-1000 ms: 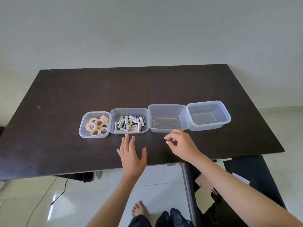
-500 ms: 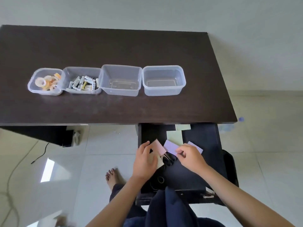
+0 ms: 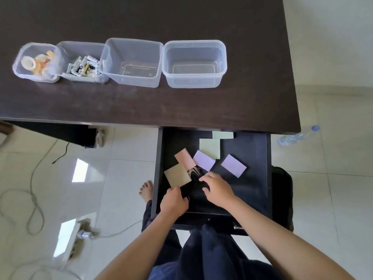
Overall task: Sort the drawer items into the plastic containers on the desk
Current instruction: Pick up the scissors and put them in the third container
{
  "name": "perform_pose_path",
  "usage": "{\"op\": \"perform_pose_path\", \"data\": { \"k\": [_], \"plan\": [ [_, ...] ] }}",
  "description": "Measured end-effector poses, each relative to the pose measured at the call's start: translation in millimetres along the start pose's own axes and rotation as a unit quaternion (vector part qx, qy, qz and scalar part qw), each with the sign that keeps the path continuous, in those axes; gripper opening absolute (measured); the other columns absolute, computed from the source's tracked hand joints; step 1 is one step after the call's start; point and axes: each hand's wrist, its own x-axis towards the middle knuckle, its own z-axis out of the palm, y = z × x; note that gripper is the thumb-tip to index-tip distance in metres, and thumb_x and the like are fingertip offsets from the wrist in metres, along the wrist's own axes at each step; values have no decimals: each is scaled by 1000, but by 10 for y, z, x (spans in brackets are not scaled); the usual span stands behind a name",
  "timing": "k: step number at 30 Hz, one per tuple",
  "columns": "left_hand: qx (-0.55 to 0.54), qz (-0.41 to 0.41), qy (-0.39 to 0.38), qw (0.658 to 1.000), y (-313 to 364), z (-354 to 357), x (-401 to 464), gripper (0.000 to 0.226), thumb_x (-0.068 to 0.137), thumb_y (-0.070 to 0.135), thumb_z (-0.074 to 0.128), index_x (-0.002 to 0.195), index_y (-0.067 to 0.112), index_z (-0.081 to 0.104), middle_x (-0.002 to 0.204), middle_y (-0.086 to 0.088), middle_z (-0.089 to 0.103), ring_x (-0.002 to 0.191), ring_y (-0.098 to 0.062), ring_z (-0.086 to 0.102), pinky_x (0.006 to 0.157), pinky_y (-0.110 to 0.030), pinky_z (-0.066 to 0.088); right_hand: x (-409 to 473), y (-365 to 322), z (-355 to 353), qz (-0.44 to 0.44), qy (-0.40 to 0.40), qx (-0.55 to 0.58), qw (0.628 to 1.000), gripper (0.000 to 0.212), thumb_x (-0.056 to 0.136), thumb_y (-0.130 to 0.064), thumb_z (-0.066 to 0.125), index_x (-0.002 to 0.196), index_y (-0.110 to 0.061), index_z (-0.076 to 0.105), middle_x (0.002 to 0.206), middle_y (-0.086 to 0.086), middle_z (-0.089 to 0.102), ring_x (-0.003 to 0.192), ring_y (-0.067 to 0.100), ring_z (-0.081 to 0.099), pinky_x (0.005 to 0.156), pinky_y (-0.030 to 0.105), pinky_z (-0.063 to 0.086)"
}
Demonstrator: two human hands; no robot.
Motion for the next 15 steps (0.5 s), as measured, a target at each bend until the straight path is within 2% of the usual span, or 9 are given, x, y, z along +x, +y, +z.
{"op": "perform_pose_path", "data": {
  "k": [2,6,10,15],
  "plan": [
    [20,-27,-30,999,-38,71,-2,42,88,34,52,124,12,46,120,-14,50,102,-33,59,84,-41,53,81,-9,54,-34,-34,-70,996,43,91,-16,53,134,-21,47,137,0,43,123,23,42,93,40,46],
    [13,-29,-20,999,-105,161,-9,44,88,29,54,128,15,44,124,-14,46,101,-33,60,84,-39,53,162,-25,128,-52,-62,-171,982,52,89,-18,55,138,-25,40,137,7,33,121,30,39,93,42,44],
    [18,4,-3,1000,-157,200,-30,47,87,29,55,132,24,44,130,-12,37,97,-32,61,85,-36,53,176,-17,182,-59,-49,-210,975,53,85,-14,56,134,-27,40,134,8,31,116,33,39,92,43,40],
    [8,19,3,1000,-155,174,-29,60,87,28,56,141,34,31,139,-12,26,104,-34,60,86,-37,53,176,-10,263,-59,-14,-238,969,57,80,-10,57,130,-30,39,138,11,30,118,36,36,97,46,34]
  ]
}}
